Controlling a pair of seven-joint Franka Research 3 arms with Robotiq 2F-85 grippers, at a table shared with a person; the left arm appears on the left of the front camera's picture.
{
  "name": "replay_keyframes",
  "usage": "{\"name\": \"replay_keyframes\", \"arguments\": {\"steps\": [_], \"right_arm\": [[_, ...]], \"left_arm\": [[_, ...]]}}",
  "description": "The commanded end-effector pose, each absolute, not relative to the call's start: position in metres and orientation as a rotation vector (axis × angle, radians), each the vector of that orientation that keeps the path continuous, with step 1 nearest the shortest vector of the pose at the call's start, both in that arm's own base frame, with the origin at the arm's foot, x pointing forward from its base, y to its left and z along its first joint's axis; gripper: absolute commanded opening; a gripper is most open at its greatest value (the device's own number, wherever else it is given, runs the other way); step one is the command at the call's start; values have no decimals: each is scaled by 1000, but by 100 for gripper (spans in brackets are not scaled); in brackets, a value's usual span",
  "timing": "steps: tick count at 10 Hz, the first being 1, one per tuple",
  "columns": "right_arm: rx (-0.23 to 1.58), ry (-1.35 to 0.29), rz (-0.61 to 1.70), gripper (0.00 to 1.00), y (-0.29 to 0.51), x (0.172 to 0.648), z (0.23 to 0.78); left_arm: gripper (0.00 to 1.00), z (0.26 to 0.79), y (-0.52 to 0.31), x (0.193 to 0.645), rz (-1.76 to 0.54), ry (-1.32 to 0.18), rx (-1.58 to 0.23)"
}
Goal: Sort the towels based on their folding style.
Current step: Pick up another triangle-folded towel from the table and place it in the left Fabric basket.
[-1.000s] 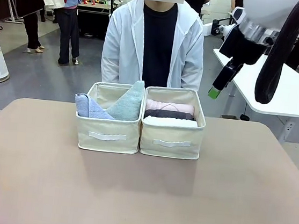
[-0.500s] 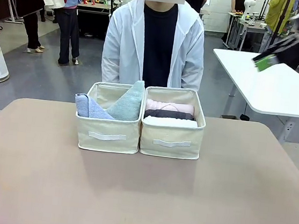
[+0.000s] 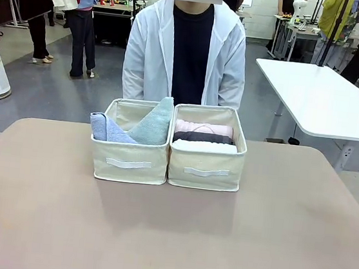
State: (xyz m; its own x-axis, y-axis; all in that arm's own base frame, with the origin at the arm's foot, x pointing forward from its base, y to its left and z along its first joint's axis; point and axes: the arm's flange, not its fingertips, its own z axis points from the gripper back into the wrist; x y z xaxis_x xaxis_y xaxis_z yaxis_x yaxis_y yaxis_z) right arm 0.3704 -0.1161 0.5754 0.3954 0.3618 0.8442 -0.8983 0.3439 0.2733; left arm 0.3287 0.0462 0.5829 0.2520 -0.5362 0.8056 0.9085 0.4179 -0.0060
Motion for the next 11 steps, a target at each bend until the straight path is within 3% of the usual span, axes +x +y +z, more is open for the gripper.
{"name": "replay_keyframes", "arguments": {"steps": [1, 5, 6, 7, 11], "right_arm": [[872, -856, 992, 100, -116, 370, 574], [873, -841, 1083, 100, -123, 366, 578], [882, -757, 1021, 100, -126, 377, 580], [867, -843, 1070, 100, -119, 362, 579], [867, -843, 1070, 100, -119, 362, 579]], "left_arm": [[100, 583, 46, 329, -1053, -832, -545], [100, 583, 46, 329, -1053, -832, -545], [100, 583, 46, 329, -1053, -832, -545], [100, 583, 46, 329, -1053, -832, -545], [100, 583, 46, 329, -1053, -832, -545]]}}
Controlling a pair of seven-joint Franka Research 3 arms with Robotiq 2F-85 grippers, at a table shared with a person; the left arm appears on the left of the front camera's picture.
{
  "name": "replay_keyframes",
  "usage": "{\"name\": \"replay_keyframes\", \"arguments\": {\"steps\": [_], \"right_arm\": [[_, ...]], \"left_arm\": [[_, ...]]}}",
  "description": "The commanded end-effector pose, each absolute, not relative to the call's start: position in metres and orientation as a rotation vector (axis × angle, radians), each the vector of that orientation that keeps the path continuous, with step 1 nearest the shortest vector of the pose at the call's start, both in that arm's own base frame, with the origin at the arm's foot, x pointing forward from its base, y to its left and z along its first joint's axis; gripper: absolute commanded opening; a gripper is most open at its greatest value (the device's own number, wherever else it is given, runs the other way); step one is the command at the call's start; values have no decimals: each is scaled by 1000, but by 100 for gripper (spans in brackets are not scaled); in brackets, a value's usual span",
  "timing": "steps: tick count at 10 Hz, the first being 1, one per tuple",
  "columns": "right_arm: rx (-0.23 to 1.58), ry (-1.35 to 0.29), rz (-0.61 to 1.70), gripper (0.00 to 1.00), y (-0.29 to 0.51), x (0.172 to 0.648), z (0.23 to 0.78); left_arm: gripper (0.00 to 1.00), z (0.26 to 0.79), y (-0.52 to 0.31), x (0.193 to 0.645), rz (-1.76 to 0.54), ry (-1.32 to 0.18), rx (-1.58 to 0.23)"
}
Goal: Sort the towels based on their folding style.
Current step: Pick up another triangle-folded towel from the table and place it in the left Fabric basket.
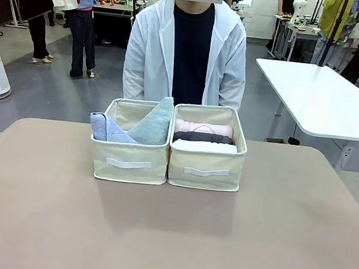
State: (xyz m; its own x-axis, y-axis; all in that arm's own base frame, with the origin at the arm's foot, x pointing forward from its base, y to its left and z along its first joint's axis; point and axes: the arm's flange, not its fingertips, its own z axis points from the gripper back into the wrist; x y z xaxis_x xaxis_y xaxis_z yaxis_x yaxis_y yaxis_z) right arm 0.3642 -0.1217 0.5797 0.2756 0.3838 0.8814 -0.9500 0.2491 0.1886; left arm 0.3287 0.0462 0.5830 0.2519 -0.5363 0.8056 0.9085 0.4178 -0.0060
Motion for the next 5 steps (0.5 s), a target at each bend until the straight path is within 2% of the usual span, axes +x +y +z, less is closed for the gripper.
{"name": "replay_keyframes", "arguments": {"steps": [1, 5], "right_arm": [[867, -843, 1070, 100, -119, 362, 579], [867, -843, 1070, 100, -119, 362, 579]], "left_arm": [[100, 583, 46, 329, -1053, -832, -545], [100, 583, 46, 329, -1053, -832, -545]]}}
